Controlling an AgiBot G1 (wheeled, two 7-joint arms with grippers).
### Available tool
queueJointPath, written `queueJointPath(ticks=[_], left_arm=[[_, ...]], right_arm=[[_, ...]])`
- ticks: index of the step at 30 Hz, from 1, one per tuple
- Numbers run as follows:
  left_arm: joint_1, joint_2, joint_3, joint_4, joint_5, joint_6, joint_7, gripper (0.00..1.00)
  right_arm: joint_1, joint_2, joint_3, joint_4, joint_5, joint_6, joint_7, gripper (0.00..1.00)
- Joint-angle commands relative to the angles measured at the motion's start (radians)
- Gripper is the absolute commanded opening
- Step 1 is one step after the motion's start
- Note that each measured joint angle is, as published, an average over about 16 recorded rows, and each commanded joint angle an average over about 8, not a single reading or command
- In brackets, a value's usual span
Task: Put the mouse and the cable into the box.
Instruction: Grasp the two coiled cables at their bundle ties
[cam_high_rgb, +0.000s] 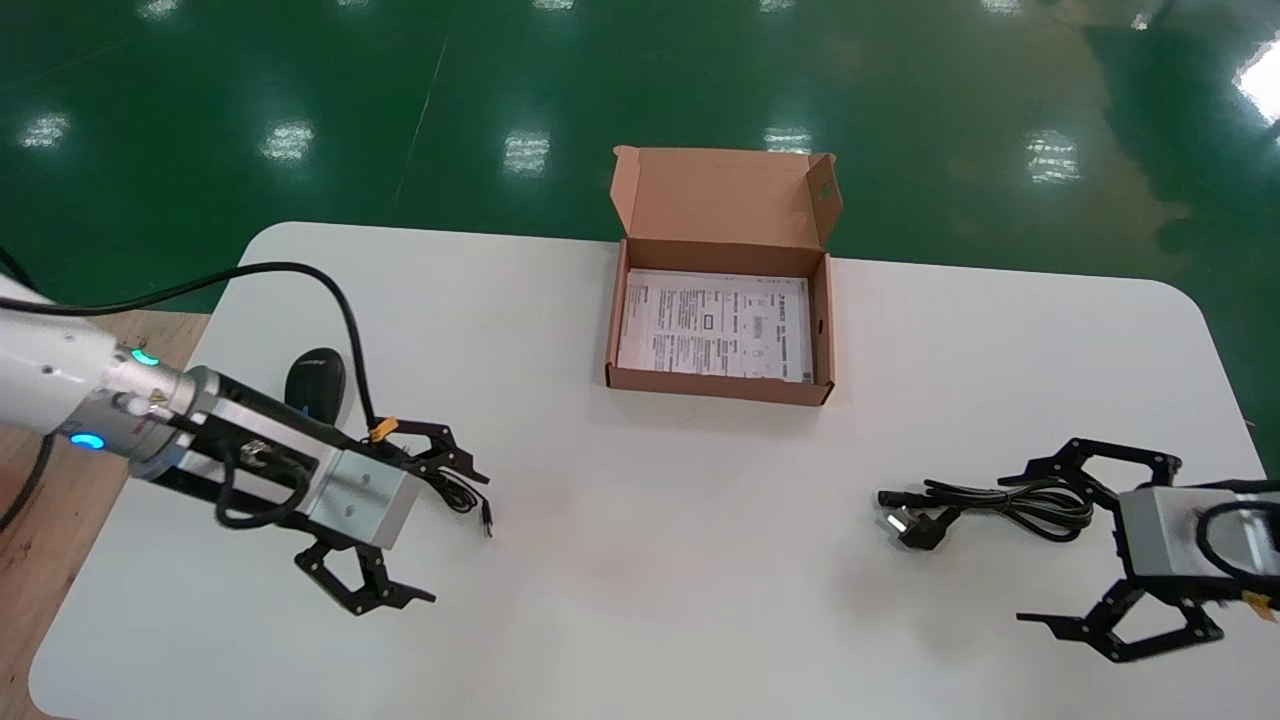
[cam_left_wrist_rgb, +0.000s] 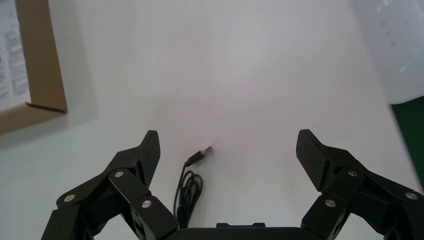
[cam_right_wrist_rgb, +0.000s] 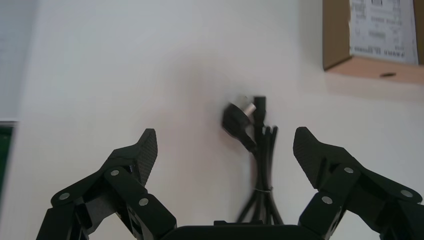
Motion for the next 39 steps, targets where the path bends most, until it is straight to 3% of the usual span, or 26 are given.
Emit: queueJointPath(ticks=[1, 15, 29, 30, 37, 39], left_arm=[[-0.017, 0.037, 0.021, 0.078, 0.018, -0.004, 0.042, 1.0], [-0.098, 0.202, 0.078, 0.506, 0.137, -0.12, 0.317, 1.0], [-0.115, 0.261, 0.081, 0.721, 0.15, -0.215, 0.465, 1.0], [-0.116, 0.262, 0.08, 0.731, 0.149, -0.219, 0.47, 0.92], [-0.114, 0.266, 0.078, 0.767, 0.146, -0.23, 0.482, 0.05], [-0.113, 0.265, 0.077, 0.764, 0.145, -0.229, 0.481, 0.0]], right_arm=[[0.031, -0.032, -0.02, -0.072, -0.04, 0.006, -0.04, 1.0], [0.171, -0.218, -0.086, -0.487, -0.197, 0.127, -0.262, 1.0], [0.219, -0.314, -0.095, -0.712, -0.219, 0.2, -0.38, 1.0], [0.222, -0.318, -0.095, -0.722, -0.219, 0.204, -0.384, 0.93], [0.231, -0.33, -0.097, -0.754, -0.223, 0.215, -0.397, 0.05], [0.231, -0.329, -0.096, -0.751, -0.222, 0.215, -0.396, 0.0]])
